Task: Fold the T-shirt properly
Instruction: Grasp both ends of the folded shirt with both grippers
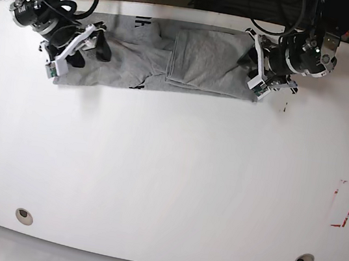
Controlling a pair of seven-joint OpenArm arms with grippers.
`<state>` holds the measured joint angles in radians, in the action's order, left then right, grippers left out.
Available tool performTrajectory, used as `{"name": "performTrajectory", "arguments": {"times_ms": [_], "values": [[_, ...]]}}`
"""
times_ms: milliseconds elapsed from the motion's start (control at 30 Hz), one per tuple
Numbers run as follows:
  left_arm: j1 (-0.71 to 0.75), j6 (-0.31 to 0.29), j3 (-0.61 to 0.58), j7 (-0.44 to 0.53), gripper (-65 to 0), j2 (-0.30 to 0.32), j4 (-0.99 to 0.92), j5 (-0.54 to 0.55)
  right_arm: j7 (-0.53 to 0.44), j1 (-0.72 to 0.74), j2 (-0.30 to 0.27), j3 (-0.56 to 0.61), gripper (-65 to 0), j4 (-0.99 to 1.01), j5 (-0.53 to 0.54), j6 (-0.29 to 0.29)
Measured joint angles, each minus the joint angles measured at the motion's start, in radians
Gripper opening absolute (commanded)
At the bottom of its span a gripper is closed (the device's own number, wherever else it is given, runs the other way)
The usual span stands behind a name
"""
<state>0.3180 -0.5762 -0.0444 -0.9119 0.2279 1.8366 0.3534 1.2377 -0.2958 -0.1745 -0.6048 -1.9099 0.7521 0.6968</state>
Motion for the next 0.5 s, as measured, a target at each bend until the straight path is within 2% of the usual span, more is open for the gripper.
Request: {"name": "performTrajectory", "arguments": {"times_ms": [167,200,400,500], "values": [[-0.071,-0.008,-0.003,0.04,-43.2,-0.006,-0.112,0.034,0.085,0.05,-0.008,-0.176,-1.4,0.01,-0.023,-0.005],[-0.08,-0.008,-0.002,0.047,-43.2,-0.005,-0.127,0.042,0.091,0.066,-0.012,-0.202,0.0,0.024,-0.014,-0.003],[-0.147,-0.011,-0.002,0.037,-43.1,-0.005,-0.161,0.032,0.102,0.114,-0.062,-0.256,0.0,0.183,-0.007,0.0],[-0.179,-0.009,-0.002,0.021,-43.1,-0.005,-0.175,0.019,0.106,0.116,-0.067,-0.257,0.0,0.27,-0.014,-0.004]]}}
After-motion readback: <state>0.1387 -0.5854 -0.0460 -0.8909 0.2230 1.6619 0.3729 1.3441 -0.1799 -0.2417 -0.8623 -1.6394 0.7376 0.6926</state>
